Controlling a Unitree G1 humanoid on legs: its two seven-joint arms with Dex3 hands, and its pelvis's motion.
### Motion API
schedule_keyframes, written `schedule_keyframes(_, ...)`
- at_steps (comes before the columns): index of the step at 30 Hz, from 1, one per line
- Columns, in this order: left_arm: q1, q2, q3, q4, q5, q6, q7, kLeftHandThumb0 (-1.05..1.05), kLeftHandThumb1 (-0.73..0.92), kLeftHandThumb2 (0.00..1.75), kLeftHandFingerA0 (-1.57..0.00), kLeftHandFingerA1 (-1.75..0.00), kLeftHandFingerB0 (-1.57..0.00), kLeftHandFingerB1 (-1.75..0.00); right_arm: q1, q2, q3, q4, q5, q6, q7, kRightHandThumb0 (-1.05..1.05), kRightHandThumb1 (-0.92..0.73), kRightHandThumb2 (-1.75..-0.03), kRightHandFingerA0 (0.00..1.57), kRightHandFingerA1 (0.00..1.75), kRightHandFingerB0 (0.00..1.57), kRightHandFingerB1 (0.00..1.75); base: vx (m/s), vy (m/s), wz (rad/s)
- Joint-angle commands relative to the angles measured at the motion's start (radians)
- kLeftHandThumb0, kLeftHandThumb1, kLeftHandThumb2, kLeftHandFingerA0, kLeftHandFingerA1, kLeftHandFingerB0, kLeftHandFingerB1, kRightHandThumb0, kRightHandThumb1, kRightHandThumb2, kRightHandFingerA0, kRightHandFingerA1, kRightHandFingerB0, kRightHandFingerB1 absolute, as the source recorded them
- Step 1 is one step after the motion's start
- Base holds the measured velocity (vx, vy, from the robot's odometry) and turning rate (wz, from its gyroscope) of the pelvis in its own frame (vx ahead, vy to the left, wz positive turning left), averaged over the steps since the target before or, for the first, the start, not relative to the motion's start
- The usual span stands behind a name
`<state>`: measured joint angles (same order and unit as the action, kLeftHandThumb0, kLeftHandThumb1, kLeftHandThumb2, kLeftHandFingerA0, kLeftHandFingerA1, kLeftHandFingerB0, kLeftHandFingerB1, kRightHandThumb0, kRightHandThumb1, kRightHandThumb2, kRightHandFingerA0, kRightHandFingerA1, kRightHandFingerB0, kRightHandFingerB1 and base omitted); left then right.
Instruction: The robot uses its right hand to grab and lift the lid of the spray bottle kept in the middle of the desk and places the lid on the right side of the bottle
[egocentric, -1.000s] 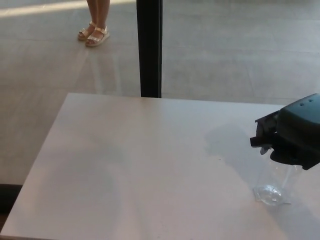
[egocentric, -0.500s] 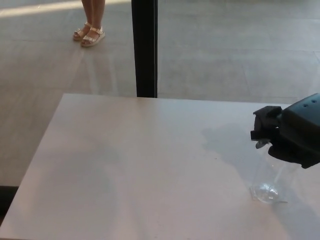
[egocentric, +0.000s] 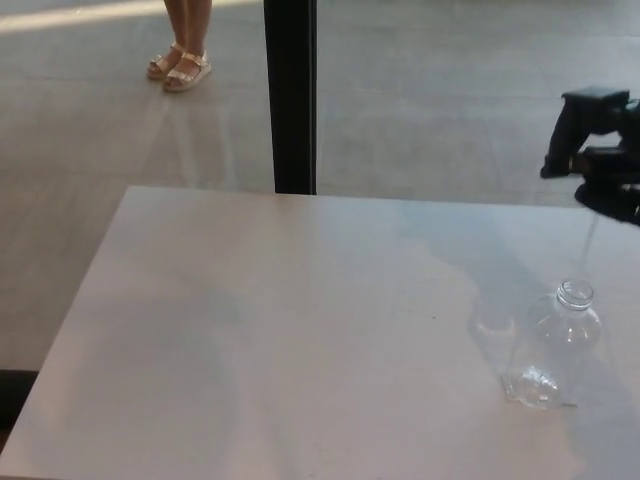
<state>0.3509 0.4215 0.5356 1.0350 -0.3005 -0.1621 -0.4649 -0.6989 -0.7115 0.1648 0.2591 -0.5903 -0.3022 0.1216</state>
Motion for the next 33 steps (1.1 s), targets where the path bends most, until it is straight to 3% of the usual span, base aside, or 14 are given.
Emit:
schedule_keyframes(1, 0.013, 0.008, 0.005, -0.011, -0.012, -0.025, -0.009, -0.94, 0.90, 0.67, -0.56, -0.51, -0.38, -0.37, -0.065, -0.041, -0.005, 0.073, 0.012, -0.051, 0.033, -0.19, -0.54, -1.09, 0.89, 1.75, 0.73, 1.55, 0.00, 0.000, 0.00)
schedule_keyframes(2, 0.014, 0.009, 0.006, -0.011, -0.013, -0.022, -0.011, -0.94, 0.90, 0.67, -0.56, -0.50, -0.38, -0.37, -0.079, -0.047, -0.005, 0.090, 0.013, -0.078, 0.023, -0.28, -0.52, -1.13, 1.19, 1.39, 0.93, 1.24, 0.00, 0.000, 0.00)
schedule_keyframes(3, 0.007, 0.011, 0.004, 0.005, -0.009, -0.023, -0.004, -0.93, 0.91, 0.68, -0.55, -0.49, -0.37, -0.36, -0.091, -0.053, -0.004, 0.103, 0.009, -0.097, 0.013, -0.18, -0.52, -1.10, 0.90, 1.75, 0.75, 1.55, 0.00, 0.000, 0.00)
schedule_keyframes(9, 0.016, 0.008, 0.013, -0.007, -0.017, -0.021, -0.002, -0.92, 0.90, 0.68, -0.58, -0.53, -0.39, -0.38, -0.186, -0.098, 0.000, 0.115, -0.012, -0.133, 0.035, -0.17, -0.48, -1.13, 0.91, 1.75, 0.72, 1.58, 0.00, 0.000, 0.00)
schedule_keyframes(10, -0.086, 0.051, 0.008, 0.146, 0.008, -0.016, 0.030, -0.95, 0.74, 1.14, -0.53, -0.62, -0.35, -0.52, -0.216, -0.106, -0.013, 0.104, 0.000, -0.080, 0.077, -0.21, -0.49, -1.13, 0.90, 1.75, 0.72, 1.58, 0.00, 0.000, 0.00)
schedule_keyframes(14, -0.110, 0.068, 0.005, 0.198, 0.012, -0.030, 0.031, -0.91, 0.91, 0.67, -0.56, -0.53, -0.39, -0.40, -0.284, -0.127, -0.015, 0.165, -0.008, -0.063, 0.080, -0.20, -0.59, -0.89, 0.88, 1.75, 0.69, 1.51, 0.00, 0.000, 0.00)
schedule_keyframes(15, -0.107, 0.071, 0.001, 0.201, 0.015, -0.042, 0.025, -0.94, 0.74, 1.14, -0.51, -0.62, -0.33, -0.51, -0.313, -0.139, -0.025, 0.206, -0.017, -0.055, 0.054, -0.22, -0.58, -0.80, 1.11, 1.63, 0.84, 0.98, 0.00, 0.000, 0.00)
schedule_keyframes(19, -0.117, 0.076, 0.000, 0.222, 0.011, -0.043, 0.024, -0.96, 0.76, 1.13, -0.53, -0.62, -0.34, -0.52, -0.345, -0.155, -0.044, 0.293, -0.005, -0.060, 0.015, -0.18, -0.48, -1.08, 0.85, 1.75, 0.73, 1.52, 0.00, 0.000, 0.00)
schedule_keyframes(20, -0.117, 0.076, 0.003, 0.224, 0.007, -0.041, 0.023, -0.91, 0.90, 0.67, -0.57, -0.54, -0.39, -0.40, -0.335, -0.159, -0.055, 0.304, 0.001, -0.030, 0.018, -0.21, -0.50, -1.12, 0.86, 1.75, 0.73, 1.55, 0.00, 0.000, 0.00)
schedule_keyframes(24, -0.116, 0.076, -0.002, 0.227, 0.011, -0.044, 0.028, -0.90, 0.91, 0.67, -0.57, -0.52, -0.39, -0.39, -0.260, -0.166, -0.086, 0.369, 0.021, -0.031, -0.019, -0.31, -0.50, -1.14, 1.20, 1.37, 0.93, 1.20, 0.00, 0.000, 0.00)
schedule_keyframes(28, -0.121, 0.075, 0.004, 0.235, 0.004, -0.044, 0.024, -0.92, 0.89, 0.67, -0.57, -0.53, -0.39, -0.39, -0.143, -0.143, -0.119, 0.350, 0.049, -0.016, -0.039, -0.22, -0.55, -1.16, 0.94, 1.74, 0.81, 1.48, 0.00, 0.000, 0.00)
schedule_keyframes(29, -0.119, 0.076, 0.003, 0.237, 0.007, -0.049, 0.026, -0.87, 0.69, 1.11, -0.51, -0.62, -0.34, -0.52, -0.058, -0.124, -0.125, 0.339, 0.064, -0.028, -0.047, -0.22, -0.56, -1.13, 0.92, 1.75, 0.80, 1.50, 0.00, 0.000, 0.00)
schedule_keyframes(31, -0.117, 0.073, 0.003, 0.236, 0.006, -0.050, 0.027, -0.93, 0.89, 0.67, -0.57, -0.53, -0.40, -0.39, 0.038, -0.096, -0.129, 0.324, 0.070, -0.038, -0.075, -0.28, -0.54, -1.12, 1.19, 1.36, 0.94, 1.21, 0.00, 0.000, 0.00)
schedule_keyframes(33, -0.118, 0.073, 0.003, 0.237, 0.006, -0.046, 0.030, -0.92, 0.90, 0.68, -0.56, -0.52, -0.39, -0.39, 0.106, -0.065, -0.122, 0.309, 0.056, -0.040, -0.116, -0.15, -0.53, -1.02, 1.01, 1.69, 0.83, 1.41, 0.00, 0.000, 0.00)
